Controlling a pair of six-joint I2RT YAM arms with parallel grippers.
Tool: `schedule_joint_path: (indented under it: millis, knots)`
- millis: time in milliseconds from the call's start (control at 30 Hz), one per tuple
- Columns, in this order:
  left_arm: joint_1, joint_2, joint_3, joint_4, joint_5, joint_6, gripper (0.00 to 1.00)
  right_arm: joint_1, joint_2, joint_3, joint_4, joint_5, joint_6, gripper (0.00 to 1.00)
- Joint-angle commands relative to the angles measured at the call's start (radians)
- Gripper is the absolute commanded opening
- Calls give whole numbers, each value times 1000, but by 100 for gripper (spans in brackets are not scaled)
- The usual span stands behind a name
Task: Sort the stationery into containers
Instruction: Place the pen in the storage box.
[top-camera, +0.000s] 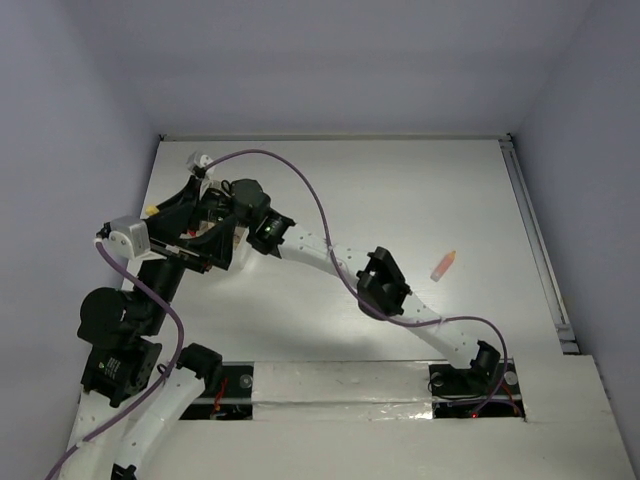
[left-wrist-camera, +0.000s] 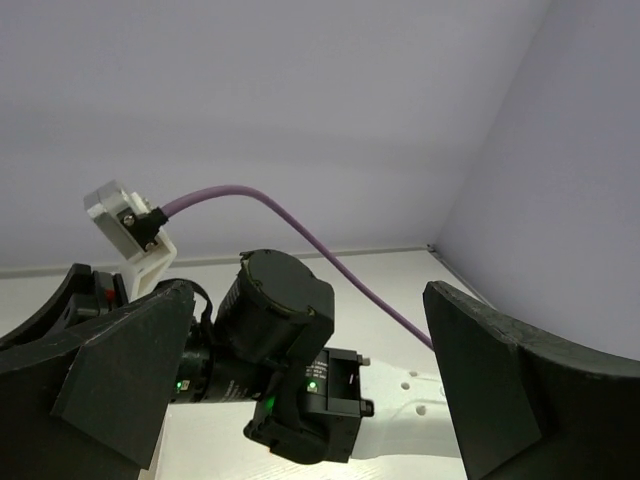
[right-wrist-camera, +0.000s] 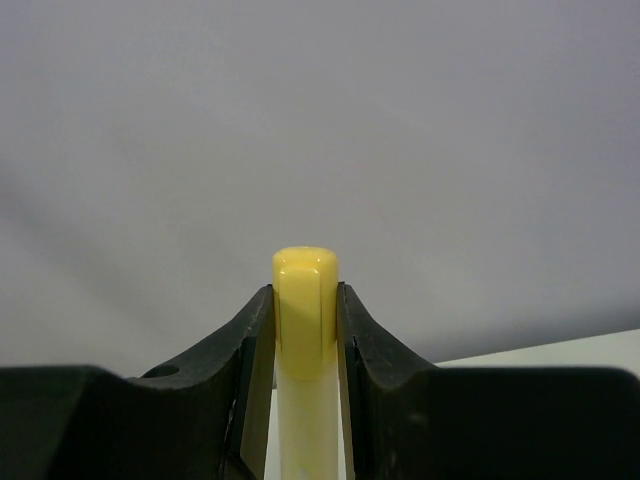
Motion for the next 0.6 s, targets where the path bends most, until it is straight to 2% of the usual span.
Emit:
schedule_joint_path:
  millis: [0, 133, 433, 567]
  knots:
    - [10, 9, -1, 58, 19, 3, 99, 13, 4, 24, 85, 16, -31, 0]
    - [10, 34, 53, -15, -42, -51, 99, 4, -153, -176, 137, 11, -56, 0]
    - [10, 210, 382, -299, -237, -149, 99, -5, -502, -707, 301, -47, -126, 0]
    - [10, 215, 415, -351, -306, -169, 99, -16, -622, -882, 379, -55, -117, 0]
